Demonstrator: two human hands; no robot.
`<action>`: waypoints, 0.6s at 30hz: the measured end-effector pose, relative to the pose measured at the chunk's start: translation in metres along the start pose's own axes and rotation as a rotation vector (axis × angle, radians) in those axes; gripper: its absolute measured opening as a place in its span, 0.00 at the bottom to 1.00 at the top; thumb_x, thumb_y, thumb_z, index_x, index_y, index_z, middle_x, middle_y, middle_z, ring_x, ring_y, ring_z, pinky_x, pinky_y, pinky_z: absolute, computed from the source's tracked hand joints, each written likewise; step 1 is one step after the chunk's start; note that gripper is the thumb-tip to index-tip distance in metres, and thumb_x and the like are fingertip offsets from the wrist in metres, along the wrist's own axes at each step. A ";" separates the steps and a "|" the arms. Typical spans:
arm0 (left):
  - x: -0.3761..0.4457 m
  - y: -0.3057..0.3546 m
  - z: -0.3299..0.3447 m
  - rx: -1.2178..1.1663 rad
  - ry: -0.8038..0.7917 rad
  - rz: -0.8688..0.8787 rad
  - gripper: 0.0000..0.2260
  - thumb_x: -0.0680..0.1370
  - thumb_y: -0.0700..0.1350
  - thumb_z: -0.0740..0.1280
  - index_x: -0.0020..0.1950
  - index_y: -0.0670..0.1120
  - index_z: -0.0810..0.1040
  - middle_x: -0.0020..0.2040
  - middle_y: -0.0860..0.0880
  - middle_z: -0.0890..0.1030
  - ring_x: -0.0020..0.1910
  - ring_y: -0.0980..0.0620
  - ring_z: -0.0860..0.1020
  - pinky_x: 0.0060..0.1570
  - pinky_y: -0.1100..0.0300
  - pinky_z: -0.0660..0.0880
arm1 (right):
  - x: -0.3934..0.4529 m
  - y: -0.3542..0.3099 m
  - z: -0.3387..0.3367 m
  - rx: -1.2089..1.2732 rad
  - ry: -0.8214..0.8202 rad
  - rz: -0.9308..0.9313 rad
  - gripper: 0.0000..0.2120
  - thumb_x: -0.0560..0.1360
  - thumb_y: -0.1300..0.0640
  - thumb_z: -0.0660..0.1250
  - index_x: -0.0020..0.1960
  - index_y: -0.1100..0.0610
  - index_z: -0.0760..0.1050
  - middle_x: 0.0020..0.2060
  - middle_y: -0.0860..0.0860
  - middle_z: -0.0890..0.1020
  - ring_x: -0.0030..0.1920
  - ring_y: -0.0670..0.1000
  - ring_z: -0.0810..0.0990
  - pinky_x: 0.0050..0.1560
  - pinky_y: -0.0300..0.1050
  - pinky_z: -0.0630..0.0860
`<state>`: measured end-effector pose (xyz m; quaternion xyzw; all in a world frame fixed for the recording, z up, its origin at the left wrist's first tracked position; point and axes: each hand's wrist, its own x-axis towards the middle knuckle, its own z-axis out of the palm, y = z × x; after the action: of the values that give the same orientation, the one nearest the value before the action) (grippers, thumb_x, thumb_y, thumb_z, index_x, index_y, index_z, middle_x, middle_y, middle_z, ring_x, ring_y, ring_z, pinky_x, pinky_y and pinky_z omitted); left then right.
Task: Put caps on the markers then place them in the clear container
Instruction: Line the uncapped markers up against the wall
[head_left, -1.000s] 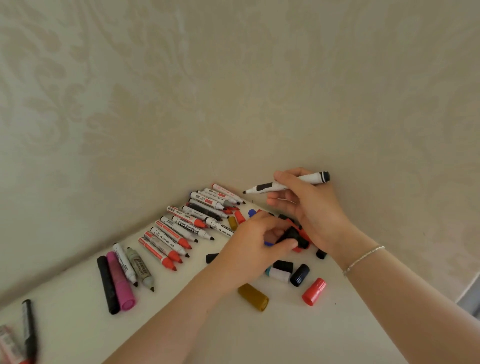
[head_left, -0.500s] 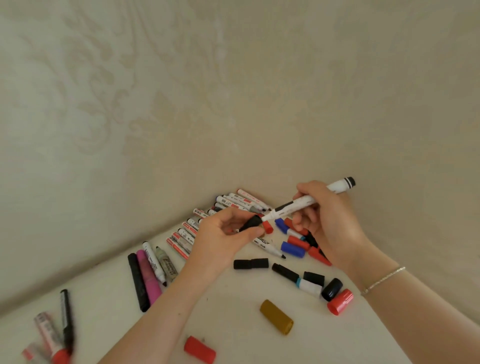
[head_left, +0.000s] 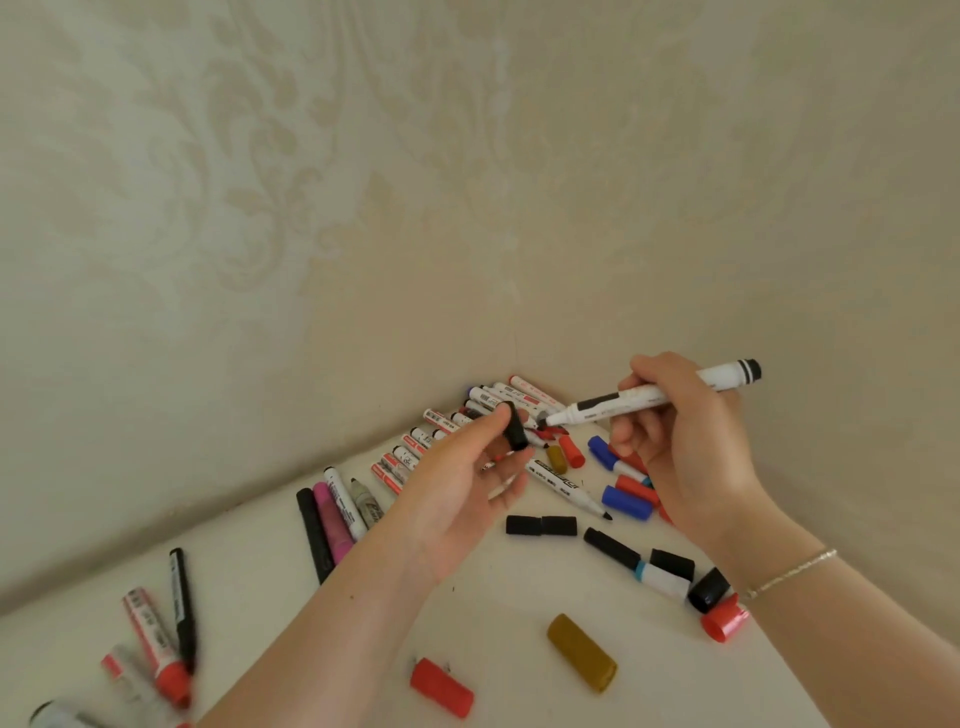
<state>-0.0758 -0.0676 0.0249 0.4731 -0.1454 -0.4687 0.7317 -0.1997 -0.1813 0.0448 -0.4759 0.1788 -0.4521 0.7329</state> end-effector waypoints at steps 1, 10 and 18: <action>0.000 0.000 -0.001 -0.042 -0.001 -0.036 0.06 0.74 0.46 0.69 0.46 0.43 0.83 0.38 0.48 0.82 0.39 0.52 0.82 0.49 0.56 0.77 | 0.000 0.001 0.002 -0.005 -0.005 -0.007 0.13 0.76 0.63 0.61 0.33 0.62 0.69 0.21 0.54 0.69 0.20 0.51 0.70 0.23 0.41 0.69; -0.001 0.001 0.003 -0.137 -0.036 -0.099 0.06 0.75 0.43 0.69 0.47 0.40 0.80 0.42 0.43 0.83 0.41 0.50 0.83 0.46 0.53 0.78 | 0.001 0.005 0.004 -0.123 0.008 -0.065 0.13 0.76 0.63 0.62 0.34 0.63 0.71 0.26 0.60 0.68 0.20 0.51 0.70 0.22 0.41 0.70; -0.004 -0.002 0.002 -0.044 -0.144 -0.152 0.07 0.75 0.40 0.65 0.49 0.39 0.79 0.40 0.43 0.82 0.34 0.51 0.80 0.30 0.61 0.77 | 0.000 0.005 0.009 -0.278 -0.093 -0.085 0.12 0.77 0.63 0.62 0.36 0.67 0.71 0.19 0.56 0.73 0.19 0.51 0.69 0.21 0.41 0.68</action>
<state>-0.0801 -0.0653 0.0250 0.4316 -0.1511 -0.5588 0.6918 -0.1907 -0.1758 0.0449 -0.6005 0.1854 -0.4310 0.6476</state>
